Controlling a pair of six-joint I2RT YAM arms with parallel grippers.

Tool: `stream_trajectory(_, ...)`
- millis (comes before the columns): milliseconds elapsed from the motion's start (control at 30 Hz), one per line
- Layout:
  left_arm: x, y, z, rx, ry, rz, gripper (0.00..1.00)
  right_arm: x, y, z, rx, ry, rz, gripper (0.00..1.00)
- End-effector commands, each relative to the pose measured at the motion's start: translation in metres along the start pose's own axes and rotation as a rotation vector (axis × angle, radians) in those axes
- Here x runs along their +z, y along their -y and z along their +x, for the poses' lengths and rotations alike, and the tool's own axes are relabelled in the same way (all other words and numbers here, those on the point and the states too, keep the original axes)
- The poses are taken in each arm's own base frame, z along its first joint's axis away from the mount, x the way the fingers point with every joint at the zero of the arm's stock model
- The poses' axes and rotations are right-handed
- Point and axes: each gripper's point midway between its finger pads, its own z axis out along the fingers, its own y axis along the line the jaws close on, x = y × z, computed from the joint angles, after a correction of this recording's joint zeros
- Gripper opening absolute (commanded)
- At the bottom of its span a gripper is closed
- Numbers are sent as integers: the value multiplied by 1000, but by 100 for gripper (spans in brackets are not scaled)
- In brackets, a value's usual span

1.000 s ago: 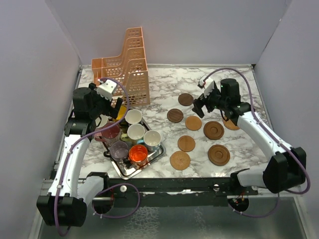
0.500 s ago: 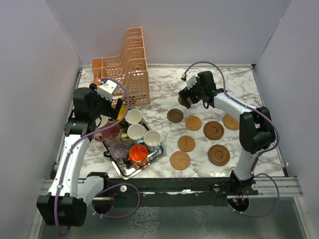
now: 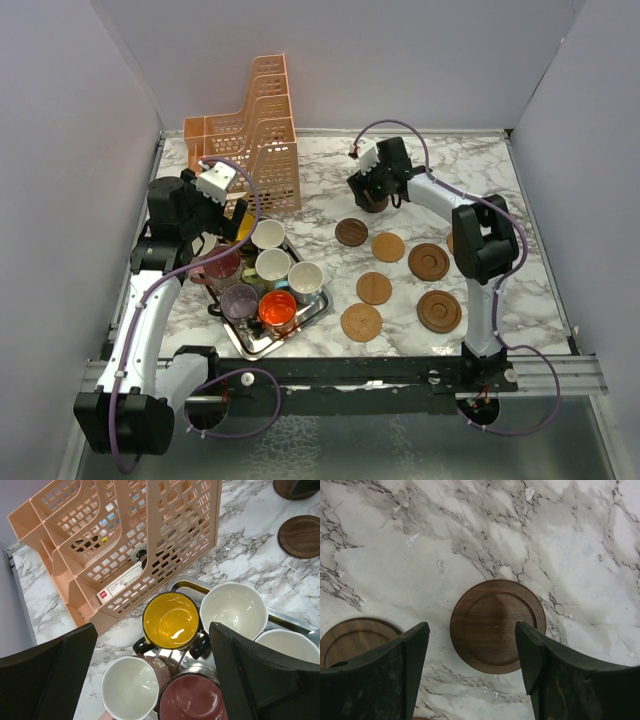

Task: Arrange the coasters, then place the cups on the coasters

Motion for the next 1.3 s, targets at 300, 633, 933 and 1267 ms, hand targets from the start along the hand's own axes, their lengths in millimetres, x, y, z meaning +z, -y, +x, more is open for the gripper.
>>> stream_trajectory(300, -3, 3, -6, 16, 38, 14, 99, 29, 11, 39, 18, -156, 62, 58)
stream_trajectory(633, -3, 2, -5, 18, 33, 5, 99, 29, 31, 56, 91, -181, 59, 53)
stream_trajectory(933, -2, 2, -3, 17, 28, 6, 99, 23, 61, 60, 149, -188, 100, 51)
stream_trajectory(1267, 0, 4, -2, 17, 26, 19, 99, -34, 27, -5, 90, 30, -51, 63)
